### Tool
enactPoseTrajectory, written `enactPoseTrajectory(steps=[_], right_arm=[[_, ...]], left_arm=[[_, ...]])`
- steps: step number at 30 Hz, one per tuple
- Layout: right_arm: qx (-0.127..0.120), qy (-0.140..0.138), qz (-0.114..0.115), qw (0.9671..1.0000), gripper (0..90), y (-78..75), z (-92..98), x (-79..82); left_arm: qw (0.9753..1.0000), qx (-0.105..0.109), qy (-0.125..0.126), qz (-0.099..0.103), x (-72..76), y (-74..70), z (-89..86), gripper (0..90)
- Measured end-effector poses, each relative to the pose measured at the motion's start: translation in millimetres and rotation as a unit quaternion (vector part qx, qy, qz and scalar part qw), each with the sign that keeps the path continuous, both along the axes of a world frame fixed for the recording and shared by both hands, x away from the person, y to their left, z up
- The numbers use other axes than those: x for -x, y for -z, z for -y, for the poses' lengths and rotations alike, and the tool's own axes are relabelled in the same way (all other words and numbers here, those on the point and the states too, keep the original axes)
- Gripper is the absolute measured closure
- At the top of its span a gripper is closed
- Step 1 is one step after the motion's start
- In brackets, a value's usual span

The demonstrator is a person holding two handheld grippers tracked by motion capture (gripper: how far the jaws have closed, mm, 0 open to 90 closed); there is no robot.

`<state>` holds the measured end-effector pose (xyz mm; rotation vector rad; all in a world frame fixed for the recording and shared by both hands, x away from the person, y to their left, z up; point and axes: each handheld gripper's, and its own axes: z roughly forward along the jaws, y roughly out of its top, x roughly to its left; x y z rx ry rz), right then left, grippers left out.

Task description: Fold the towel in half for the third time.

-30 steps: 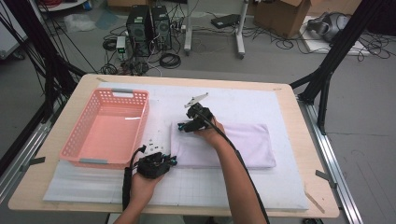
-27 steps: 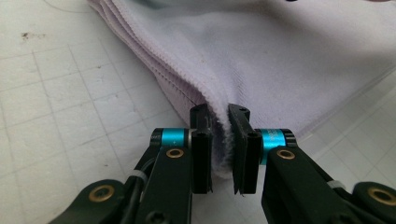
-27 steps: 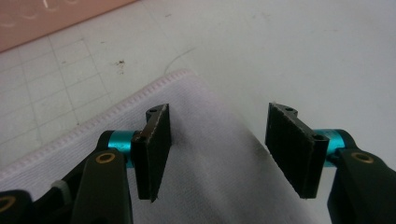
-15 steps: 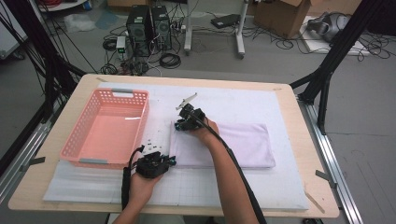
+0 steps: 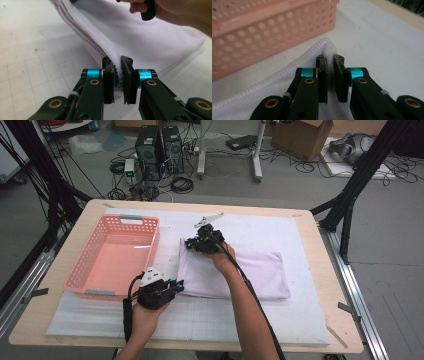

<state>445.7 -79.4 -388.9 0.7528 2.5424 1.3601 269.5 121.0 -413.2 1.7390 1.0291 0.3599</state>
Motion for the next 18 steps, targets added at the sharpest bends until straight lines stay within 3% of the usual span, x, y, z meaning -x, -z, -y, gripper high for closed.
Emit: enactPoseTrajectory(steps=[6,9,13,18], right_arm=[[-0.035,0.000,0.019,0.9992,82.8,-19.1,21.7,6.0],[-0.032,0.008,0.023,0.9992,82.8,-21.3,37.0,8.1],[-0.037,0.023,0.018,0.9989,82.8,-20.9,63.9,9.5],[-0.036,0.047,0.011,0.9982,82.7,-14.5,98.6,10.0]], left_arm=[[0.9992,0.030,0.024,0.011,0.5,-17.8,11.0,80.8],[0.9990,0.022,0.037,0.010,-4.1,-21.2,25.7,80.8],[0.9980,-0.007,0.061,0.012,-12.2,-24.3,50.9,80.7],[0.9960,-0.017,0.088,0.004,-22.6,-23.6,81.9,80.6]])
